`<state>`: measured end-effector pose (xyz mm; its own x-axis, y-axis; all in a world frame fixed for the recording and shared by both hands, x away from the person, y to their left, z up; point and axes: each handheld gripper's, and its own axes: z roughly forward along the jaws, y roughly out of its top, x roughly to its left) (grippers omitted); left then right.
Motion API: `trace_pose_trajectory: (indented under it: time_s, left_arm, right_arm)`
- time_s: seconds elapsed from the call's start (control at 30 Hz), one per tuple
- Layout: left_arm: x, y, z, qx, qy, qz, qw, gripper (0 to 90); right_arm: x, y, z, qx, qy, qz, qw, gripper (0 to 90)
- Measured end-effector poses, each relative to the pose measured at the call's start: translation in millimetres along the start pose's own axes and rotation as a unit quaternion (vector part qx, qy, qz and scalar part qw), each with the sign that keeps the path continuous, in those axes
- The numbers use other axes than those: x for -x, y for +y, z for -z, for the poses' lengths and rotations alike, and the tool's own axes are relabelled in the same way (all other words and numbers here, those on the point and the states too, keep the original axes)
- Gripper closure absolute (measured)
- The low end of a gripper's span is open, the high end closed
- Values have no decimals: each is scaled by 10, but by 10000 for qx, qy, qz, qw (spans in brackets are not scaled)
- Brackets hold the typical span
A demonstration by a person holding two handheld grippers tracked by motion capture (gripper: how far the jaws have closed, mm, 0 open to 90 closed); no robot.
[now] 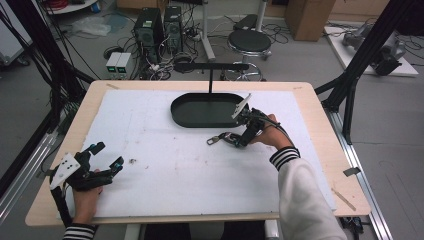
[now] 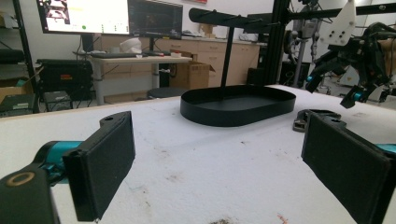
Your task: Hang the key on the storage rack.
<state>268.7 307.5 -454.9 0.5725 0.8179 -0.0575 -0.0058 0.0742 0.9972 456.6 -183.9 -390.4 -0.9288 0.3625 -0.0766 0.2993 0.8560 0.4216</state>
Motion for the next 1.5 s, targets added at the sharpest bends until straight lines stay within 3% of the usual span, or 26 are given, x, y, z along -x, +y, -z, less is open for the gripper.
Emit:
trace_pose_trajectory:
  time_s: [0.17,0.33,1.03,1.33,1.5]
  left_arm:
    - [0,0,-1,4,-7,2,10000,101]
    - [0,0,0,2,-7,0,10000,101]
    - [-2,0,1,-1,0,12,10000,101]
    - [-1,0,0,1,6,3,10000,101]
    - [-4,1,1,-7,3,6,10000,101]
  right_arm:
    - [-24,18,-74,-258,-52,72,9996,50]
    - [-43,61,-132,-510,-18,136,9986,148]
    - [-10,82,-230,-781,145,48,9968,341]
    - [-4,94,-257,-859,234,6,9960,471]
    - [-33,109,-251,-909,127,55,9958,479]
